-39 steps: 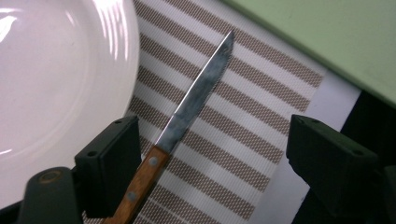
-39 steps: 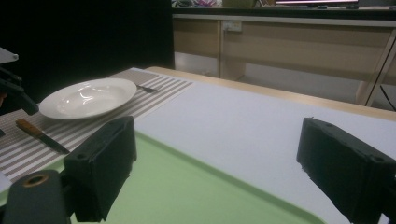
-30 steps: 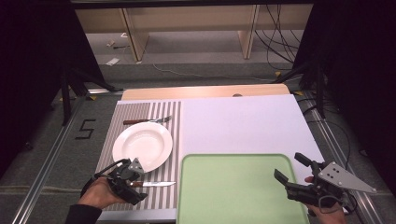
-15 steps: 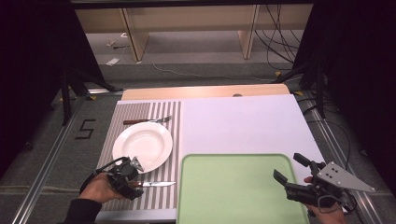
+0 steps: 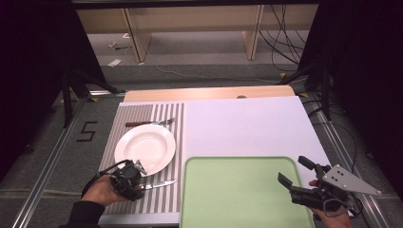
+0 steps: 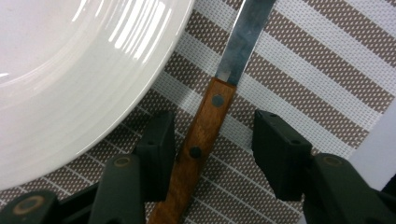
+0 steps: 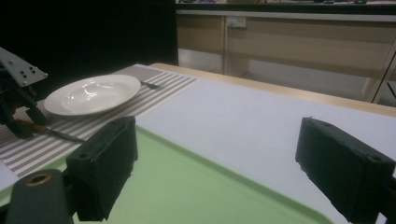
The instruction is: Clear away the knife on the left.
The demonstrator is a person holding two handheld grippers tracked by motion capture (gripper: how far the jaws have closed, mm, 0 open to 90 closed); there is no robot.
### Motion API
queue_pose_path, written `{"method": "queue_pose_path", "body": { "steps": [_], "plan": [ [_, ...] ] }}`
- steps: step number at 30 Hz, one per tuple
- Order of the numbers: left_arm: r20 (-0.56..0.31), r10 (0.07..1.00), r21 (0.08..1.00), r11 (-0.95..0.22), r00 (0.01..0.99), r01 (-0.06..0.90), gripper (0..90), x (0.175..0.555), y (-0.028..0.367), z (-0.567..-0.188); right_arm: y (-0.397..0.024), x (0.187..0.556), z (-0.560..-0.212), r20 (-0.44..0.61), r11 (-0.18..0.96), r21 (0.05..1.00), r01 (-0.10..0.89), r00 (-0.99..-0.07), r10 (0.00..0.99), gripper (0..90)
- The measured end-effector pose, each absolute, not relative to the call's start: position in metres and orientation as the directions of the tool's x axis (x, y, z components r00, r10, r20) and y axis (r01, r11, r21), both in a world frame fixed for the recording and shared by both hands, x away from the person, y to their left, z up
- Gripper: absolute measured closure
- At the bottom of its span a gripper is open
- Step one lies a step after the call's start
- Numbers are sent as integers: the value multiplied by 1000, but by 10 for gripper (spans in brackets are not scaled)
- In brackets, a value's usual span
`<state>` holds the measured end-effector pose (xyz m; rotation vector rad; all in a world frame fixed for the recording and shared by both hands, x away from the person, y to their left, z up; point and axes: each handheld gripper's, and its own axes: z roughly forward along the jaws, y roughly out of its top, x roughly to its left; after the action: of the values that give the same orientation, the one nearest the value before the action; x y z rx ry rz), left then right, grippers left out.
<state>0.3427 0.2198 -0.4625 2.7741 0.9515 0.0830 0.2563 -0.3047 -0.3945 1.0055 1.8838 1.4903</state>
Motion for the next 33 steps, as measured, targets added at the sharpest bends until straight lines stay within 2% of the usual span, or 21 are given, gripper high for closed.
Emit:
{"method": "queue_pose_path", "body": {
  "steps": [4,8,10,16,24,33],
  "plan": [
    [-15,620,206,-765,784,610,562,346,221,-462,-305,256,-395,40,115,967,226,-583,812,138],
    [-9,608,191,-778,794,598,589,347,219,-461,-305,256,-394,40,116,967,228,-581,813,139],
    [-1,588,179,-796,809,579,650,346,217,-461,-305,256,-394,39,115,967,226,-582,813,139],
    [-5,544,169,-827,839,537,751,345,214,-460,-304,256,-394,36,118,968,223,-584,811,141],
    [20,518,155,-846,855,509,767,344,210,-459,-304,256,-394,34,122,966,226,-583,812,142],
    [-23,550,204,-815,835,542,769,341,210,-451,-304,256,-394,35,119,967,225,-581,813,143]
  ]
}}
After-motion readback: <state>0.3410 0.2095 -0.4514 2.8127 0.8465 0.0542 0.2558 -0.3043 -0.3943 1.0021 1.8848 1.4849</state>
